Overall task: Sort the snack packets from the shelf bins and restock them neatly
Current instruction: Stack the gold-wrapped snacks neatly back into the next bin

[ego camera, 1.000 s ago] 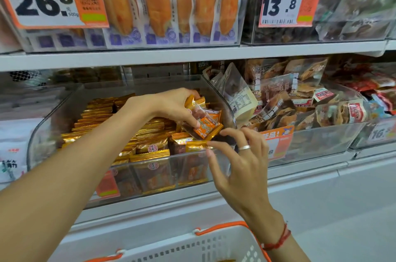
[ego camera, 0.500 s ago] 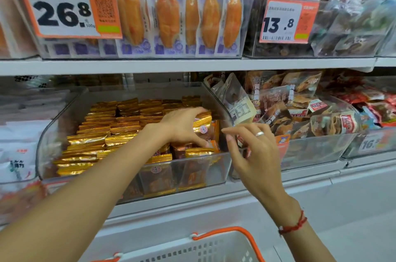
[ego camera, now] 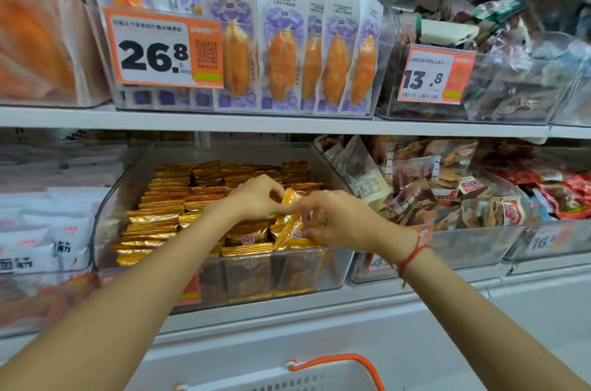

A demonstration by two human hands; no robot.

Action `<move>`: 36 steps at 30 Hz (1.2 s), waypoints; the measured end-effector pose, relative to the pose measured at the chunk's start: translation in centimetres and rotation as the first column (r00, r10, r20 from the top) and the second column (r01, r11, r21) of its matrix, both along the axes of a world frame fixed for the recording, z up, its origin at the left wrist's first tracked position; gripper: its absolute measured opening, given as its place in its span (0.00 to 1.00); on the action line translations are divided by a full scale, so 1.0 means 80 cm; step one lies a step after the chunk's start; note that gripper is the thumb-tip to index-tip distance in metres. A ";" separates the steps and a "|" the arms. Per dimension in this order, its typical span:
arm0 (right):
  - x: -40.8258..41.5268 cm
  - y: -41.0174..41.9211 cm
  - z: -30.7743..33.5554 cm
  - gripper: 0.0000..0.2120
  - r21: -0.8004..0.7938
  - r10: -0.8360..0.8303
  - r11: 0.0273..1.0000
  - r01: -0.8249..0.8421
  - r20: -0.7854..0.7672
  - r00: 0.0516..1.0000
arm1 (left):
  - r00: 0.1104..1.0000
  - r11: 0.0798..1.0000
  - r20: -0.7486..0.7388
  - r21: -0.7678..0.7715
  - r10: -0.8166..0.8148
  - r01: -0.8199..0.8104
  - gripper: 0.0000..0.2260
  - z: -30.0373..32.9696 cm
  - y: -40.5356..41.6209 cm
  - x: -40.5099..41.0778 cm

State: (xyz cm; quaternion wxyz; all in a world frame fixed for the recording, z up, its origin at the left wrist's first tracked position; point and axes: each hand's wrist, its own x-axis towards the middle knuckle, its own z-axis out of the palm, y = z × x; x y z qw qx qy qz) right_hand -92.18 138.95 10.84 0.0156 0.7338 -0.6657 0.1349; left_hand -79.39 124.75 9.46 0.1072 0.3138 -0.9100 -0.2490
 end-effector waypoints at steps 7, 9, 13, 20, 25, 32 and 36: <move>-0.014 -0.002 0.019 0.05 -0.051 -0.051 0.998 0.035 -0.369 0.928 | 0.941 0.995 -0.324 0.053 0.094 -0.082 0.16 0.007 -0.003 0.007; -0.025 0.010 0.013 0.08 -0.091 -0.082 0.995 0.044 -0.468 0.880 | 0.948 0.998 -0.313 -0.022 0.050 -0.060 0.14 0.015 0.002 -0.001; -0.032 0.013 0.003 0.10 -0.085 -0.058 0.996 0.025 -0.412 0.909 | 0.983 0.993 -0.183 -0.115 -0.020 -0.001 0.14 0.021 0.012 -0.028; -0.041 0.041 -0.025 0.05 -0.258 -0.089 0.966 0.030 -0.219 0.972 | 0.969 0.905 0.164 -0.358 -0.183 0.231 0.13 0.008 0.017 -0.066; -0.039 0.026 -0.014 0.09 -0.224 -0.023 0.973 -0.052 -0.320 0.947 | 0.990 0.871 0.006 -0.475 -0.139 0.126 0.13 0.004 0.020 -0.051; -0.023 0.000 0.004 0.10 -0.079 -0.014 0.997 -0.028 -0.478 0.878 | 0.967 0.930 0.207 -0.304 -0.149 0.208 0.11 -0.002 0.013 0.018; -0.014 -0.012 0.003 0.07 -0.116 -0.155 0.987 0.112 -0.491 0.857 | 0.960 0.877 0.234 -0.416 -0.152 0.240 0.10 0.008 0.010 0.025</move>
